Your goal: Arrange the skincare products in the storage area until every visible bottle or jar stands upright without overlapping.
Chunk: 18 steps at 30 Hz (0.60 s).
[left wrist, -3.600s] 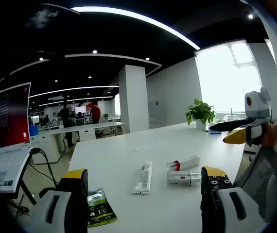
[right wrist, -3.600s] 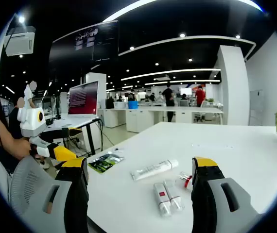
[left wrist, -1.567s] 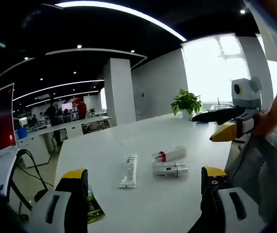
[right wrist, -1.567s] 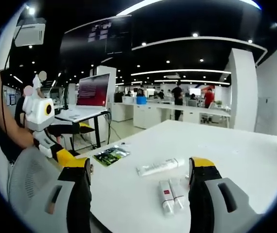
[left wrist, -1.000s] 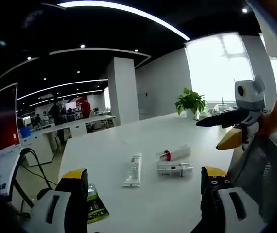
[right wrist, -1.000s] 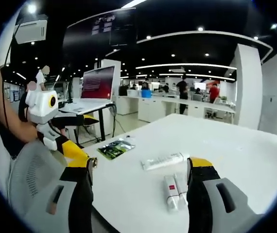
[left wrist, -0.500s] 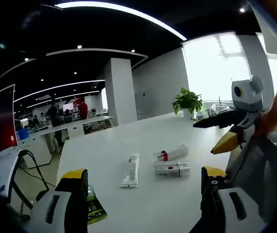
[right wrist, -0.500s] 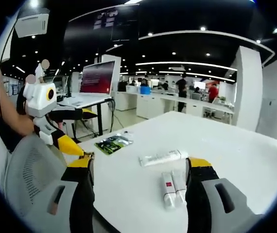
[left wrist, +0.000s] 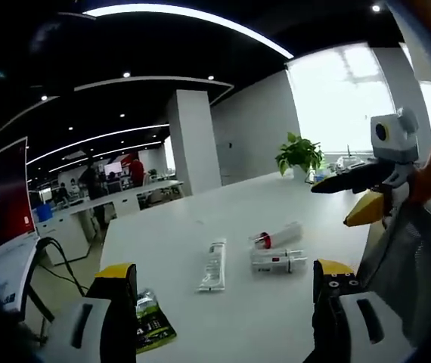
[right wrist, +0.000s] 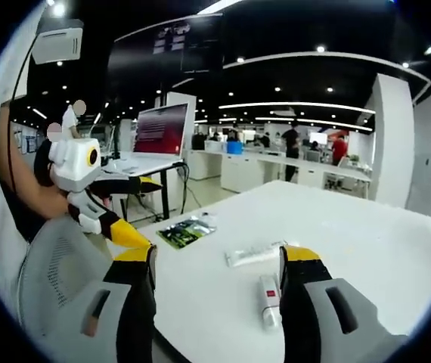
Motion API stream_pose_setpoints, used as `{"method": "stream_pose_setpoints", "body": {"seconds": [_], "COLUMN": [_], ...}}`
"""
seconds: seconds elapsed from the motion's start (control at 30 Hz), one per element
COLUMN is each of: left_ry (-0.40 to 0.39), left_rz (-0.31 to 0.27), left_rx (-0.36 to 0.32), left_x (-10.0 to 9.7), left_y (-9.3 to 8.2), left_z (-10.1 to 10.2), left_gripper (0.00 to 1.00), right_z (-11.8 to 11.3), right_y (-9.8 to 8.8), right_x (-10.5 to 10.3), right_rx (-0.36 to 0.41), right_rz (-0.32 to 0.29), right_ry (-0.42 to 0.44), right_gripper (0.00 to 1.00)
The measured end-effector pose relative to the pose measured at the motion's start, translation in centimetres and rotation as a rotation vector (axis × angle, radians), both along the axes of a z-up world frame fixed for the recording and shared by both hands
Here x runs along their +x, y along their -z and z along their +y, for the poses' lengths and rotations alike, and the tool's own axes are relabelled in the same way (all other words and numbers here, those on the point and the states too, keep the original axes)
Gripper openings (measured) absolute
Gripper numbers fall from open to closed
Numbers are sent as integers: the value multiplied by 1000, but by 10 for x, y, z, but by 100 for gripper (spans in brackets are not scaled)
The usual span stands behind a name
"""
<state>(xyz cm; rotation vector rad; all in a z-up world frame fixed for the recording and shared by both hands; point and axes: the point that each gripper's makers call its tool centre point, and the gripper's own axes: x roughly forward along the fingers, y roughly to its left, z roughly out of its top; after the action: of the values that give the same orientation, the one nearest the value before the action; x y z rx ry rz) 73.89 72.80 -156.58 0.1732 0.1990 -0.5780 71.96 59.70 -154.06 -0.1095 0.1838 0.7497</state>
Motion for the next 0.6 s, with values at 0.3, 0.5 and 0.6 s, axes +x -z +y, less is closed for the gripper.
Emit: {"method": "stream_pose_setpoints", "body": {"seconds": [0.3, 0.5, 0.6], "left_ry": [-1, 17, 23], "left_rz": [1, 20, 26], "left_rx": [43, 73, 91], "left_x": [2, 0, -1], "left_y": [5, 12, 16], "left_z": [0, -2, -2], "left_gripper": [100, 100, 99], "right_z": [1, 0, 0], "right_y": [20, 23, 15], "right_x": [0, 15, 35], "right_rx": [-13, -111, -198], "right_rz": [140, 130, 78], "right_ry": [-41, -77, -140], "right_gripper": [59, 60, 60]}}
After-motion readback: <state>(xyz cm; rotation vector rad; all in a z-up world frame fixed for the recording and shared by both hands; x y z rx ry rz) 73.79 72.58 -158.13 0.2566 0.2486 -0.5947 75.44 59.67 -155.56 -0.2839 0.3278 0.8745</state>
